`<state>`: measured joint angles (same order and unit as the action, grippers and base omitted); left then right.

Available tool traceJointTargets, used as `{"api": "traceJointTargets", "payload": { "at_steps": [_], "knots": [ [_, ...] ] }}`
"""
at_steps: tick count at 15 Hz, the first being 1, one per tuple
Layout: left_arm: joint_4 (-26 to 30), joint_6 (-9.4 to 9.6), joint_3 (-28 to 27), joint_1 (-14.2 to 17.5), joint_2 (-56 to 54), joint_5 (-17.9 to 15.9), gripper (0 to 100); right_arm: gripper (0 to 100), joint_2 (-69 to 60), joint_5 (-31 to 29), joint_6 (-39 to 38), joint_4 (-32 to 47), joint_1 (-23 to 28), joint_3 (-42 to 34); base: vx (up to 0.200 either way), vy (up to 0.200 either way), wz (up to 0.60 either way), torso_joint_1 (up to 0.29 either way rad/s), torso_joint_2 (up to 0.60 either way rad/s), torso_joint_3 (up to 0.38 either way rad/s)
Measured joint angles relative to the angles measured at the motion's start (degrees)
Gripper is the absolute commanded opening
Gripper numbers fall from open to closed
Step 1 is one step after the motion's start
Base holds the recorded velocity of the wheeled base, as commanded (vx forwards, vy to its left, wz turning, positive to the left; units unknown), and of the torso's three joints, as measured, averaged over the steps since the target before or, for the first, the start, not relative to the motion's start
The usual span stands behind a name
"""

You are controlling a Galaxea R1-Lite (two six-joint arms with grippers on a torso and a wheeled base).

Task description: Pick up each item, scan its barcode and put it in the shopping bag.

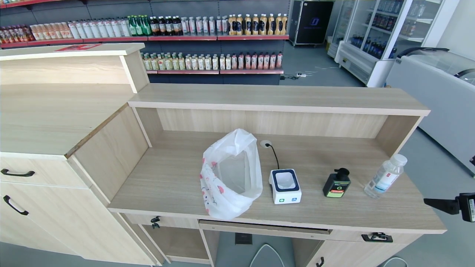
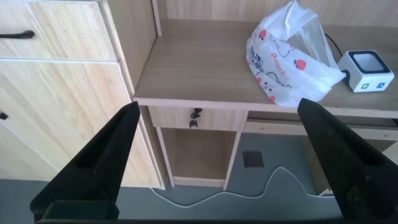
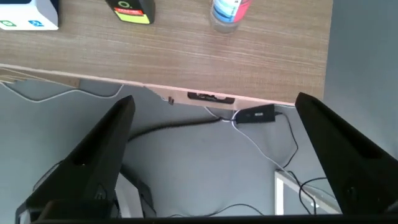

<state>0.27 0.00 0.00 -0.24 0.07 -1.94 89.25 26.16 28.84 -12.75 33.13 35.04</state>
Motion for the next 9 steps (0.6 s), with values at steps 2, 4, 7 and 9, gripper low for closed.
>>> {"api": "traceJointTargets", "payload": {
  "at_steps": [2, 4, 7, 9],
  "knots": [
    [0.0, 0.0, 0.0, 0.0, 0.0, 0.0, 100, 100, 4.2, 0.2, 1.2, -1.3, 0.1, 1.8, 0.0, 0.0, 0.0, 0.0, 0.0, 0.0],
    [0.0, 0.0, 0.0, 0.0, 0.0, 0.0, 100, 100, 9.1, 0.7, 1.9, -3.8, -0.1, 4.6, 0.0, 0.0, 0.0, 0.0, 0.0, 0.0],
    [0.0, 0.02, 0.0, 0.0, 0.0, 0.0, 100, 100, 15.3, 1.3, 2.4, -4.6, -1.8, 10.3, 0.0, 0.0, 0.0, 0.0, 0.0, 0.0],
    [0.0, 0.05, 0.0, 0.0, 0.0, 0.0, 100, 100, 18.7, 1.2, 3.0, -5.0, -3.5, 13.1, 0.0, 0.0, 0.0, 0.0, 0.0, 0.0]
  ]
}}
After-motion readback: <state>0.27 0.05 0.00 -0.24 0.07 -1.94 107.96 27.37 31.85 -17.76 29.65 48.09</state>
